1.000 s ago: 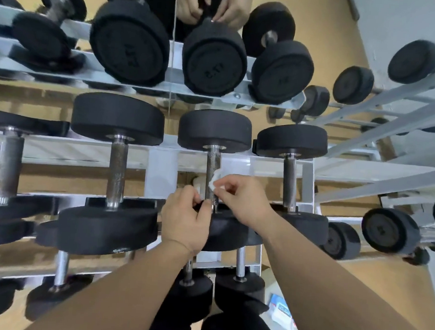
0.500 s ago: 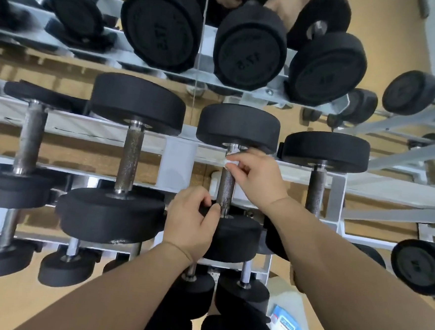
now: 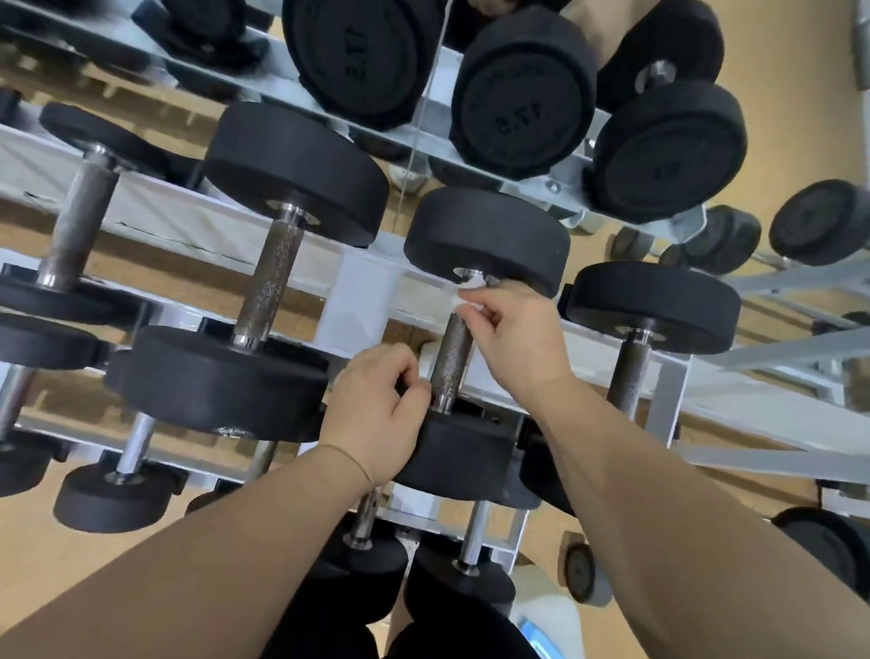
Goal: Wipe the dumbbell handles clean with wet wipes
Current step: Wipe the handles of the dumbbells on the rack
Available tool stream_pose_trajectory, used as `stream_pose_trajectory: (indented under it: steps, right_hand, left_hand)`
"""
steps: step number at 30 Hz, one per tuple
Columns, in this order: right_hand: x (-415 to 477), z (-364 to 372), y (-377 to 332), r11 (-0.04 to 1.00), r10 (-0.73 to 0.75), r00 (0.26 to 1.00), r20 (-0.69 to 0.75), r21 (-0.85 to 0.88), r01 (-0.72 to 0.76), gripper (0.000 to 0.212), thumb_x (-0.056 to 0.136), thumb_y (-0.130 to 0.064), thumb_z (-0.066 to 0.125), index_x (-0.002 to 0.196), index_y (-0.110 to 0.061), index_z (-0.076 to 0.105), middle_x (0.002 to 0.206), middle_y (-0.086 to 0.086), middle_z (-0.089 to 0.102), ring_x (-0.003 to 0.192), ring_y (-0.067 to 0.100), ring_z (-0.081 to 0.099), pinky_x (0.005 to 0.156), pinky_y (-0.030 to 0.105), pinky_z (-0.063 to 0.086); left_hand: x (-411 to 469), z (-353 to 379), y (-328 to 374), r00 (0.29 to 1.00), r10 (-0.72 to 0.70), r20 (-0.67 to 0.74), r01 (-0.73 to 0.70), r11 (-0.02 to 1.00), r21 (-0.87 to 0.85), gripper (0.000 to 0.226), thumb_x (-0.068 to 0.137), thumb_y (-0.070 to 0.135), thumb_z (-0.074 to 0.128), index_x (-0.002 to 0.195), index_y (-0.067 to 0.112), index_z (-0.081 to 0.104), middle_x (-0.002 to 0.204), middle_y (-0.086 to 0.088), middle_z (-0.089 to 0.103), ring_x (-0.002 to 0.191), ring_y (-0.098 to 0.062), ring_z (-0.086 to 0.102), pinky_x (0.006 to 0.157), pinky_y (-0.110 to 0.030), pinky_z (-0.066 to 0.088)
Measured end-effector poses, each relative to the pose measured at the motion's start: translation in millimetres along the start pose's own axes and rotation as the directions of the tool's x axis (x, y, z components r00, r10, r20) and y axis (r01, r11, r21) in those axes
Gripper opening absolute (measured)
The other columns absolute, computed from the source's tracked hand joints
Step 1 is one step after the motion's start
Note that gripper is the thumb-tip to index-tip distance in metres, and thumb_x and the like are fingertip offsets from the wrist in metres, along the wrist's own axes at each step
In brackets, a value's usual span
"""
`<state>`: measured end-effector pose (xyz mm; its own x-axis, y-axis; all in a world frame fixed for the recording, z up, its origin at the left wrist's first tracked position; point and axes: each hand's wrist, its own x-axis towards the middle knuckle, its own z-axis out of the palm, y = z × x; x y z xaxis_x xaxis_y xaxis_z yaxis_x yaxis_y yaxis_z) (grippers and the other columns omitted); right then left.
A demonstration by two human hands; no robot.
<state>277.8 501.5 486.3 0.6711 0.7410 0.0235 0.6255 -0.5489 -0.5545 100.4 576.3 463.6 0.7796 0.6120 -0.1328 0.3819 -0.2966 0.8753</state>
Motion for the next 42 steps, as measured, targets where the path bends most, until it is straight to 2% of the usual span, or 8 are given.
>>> stream_pose_trajectory:
  steps: [5, 9, 13, 20, 27, 34, 39, 42]
  right_hand:
    - [-37.0, -7.7, 1.4, 0.990, -0.089, 0.951, 0.296, 0.129, 0.053, 0.006, 0.087, -0.020, 0.077, 0.090, -0.017, 0.081, 0.073, -0.020, 0.056, 0.072, -0.005, 0.056, 0.069, 0.007, 0.037]
    - [-12.6, -3.2, 3.6, 0.993, -0.118, 0.976, 0.182, 0.047, 0.111, 0.010, 0.090, -0.024, 0.073, 0.097, -0.022, 0.080, 0.079, -0.016, 0.063, 0.075, 0.003, 0.058, 0.076, 0.023, 0.048]
    - [11.8, -3.1, 2.2, 0.987, 0.138, 0.987, 0.077, 0.077, -0.144, 0.013, 0.093, -0.030, 0.070, 0.103, -0.026, 0.078, 0.073, -0.017, 0.064, 0.070, 0.005, 0.059, 0.077, 0.023, 0.050]
    - [-43.7, -6.8, 1.9, 0.989, -0.005, 0.931, 0.364, 0.140, -0.050, 0.007, 0.089, -0.021, 0.075, 0.094, -0.022, 0.079, 0.085, -0.008, 0.074, 0.079, 0.006, 0.065, 0.072, 0.023, 0.051]
    - [4.8, -1.1, 3.4, 0.922, 0.233, 0.971, 0.058, 0.305, -0.239, 0.008, 0.090, -0.018, 0.072, 0.094, -0.023, 0.078, 0.073, -0.019, 0.064, 0.066, -0.002, 0.057, 0.070, 0.016, 0.046]
    - [-45.3, -6.0, 10.3, 0.861, 0.169, 0.895, 0.412, 0.380, -0.337, 0.008, 0.086, -0.018, 0.078, 0.086, -0.026, 0.078, 0.066, 0.003, 0.059, 0.060, 0.007, 0.048, 0.062, 0.026, 0.043]
    - [-10.9, 1.6, 6.7, 0.791, 0.299, 0.942, 0.155, 0.512, -0.335, 0.010, 0.089, -0.013, 0.073, 0.088, -0.023, 0.075, 0.062, -0.008, 0.055, 0.057, 0.007, 0.045, 0.059, 0.019, 0.040]
    - [-3.4, 5.4, 4.3, 0.738, 0.368, 0.923, 0.109, 0.569, -0.362, 0.012, 0.088, -0.016, 0.075, 0.084, -0.027, 0.074, 0.068, 0.008, 0.057, 0.062, 0.013, 0.048, 0.064, 0.029, 0.044]
  left_hand:
    - [0.6, 0.5, -0.3, 1.000, 0.008, -0.002, -0.008, 1.000, -0.013, 0.021, 0.083, 0.030, 0.048, 0.067, 0.031, 0.034, 0.068, 0.009, 0.041, 0.072, -0.018, 0.042, 0.065, -0.036, 0.034]
    - [-0.1, 0.7, 0.3, 1.000, 0.007, -0.009, -0.007, 1.000, 0.000, 0.023, 0.081, 0.030, 0.048, 0.064, 0.026, 0.034, 0.068, 0.007, 0.040, 0.072, -0.019, 0.043, 0.065, -0.039, 0.038]
    - [-1.2, -0.2, 2.1, 1.000, 0.004, -0.018, -0.004, 1.000, 0.003, 0.026, 0.083, 0.029, 0.049, 0.064, 0.026, 0.032, 0.067, 0.008, 0.038, 0.070, -0.017, 0.042, 0.064, -0.036, 0.035]
    - [1.7, 0.4, -1.7, 1.000, 0.019, 0.019, -0.020, 1.000, 0.017, 0.026, 0.083, 0.038, 0.046, 0.063, 0.028, 0.033, 0.067, 0.007, 0.040, 0.070, -0.019, 0.044, 0.064, -0.039, 0.037]
    - [1.4, 0.4, -4.1, 1.000, 0.005, 0.021, -0.005, 1.000, 0.011, 0.028, 0.083, 0.036, 0.047, 0.062, 0.024, 0.034, 0.066, 0.008, 0.038, 0.069, -0.019, 0.043, 0.064, -0.033, 0.030]
    - [1.3, 1.0, -4.2, 1.000, -0.011, 0.027, 0.011, 1.000, 0.015, 0.028, 0.083, 0.036, 0.048, 0.061, 0.023, 0.035, 0.066, 0.007, 0.040, 0.070, -0.019, 0.044, 0.063, -0.034, 0.033]
    - [0.8, 0.8, -1.8, 1.000, -0.022, 0.018, 0.022, 1.000, 0.002, 0.030, 0.082, 0.036, 0.048, 0.062, 0.018, 0.037, 0.065, 0.006, 0.039, 0.070, -0.021, 0.044, 0.063, -0.039, 0.037]
    - [0.7, 0.5, 0.3, 0.999, -0.036, 0.018, 0.036, 0.999, -0.004, 0.030, 0.083, 0.036, 0.048, 0.062, 0.018, 0.036, 0.065, 0.006, 0.038, 0.069, -0.021, 0.042, 0.064, -0.042, 0.038]
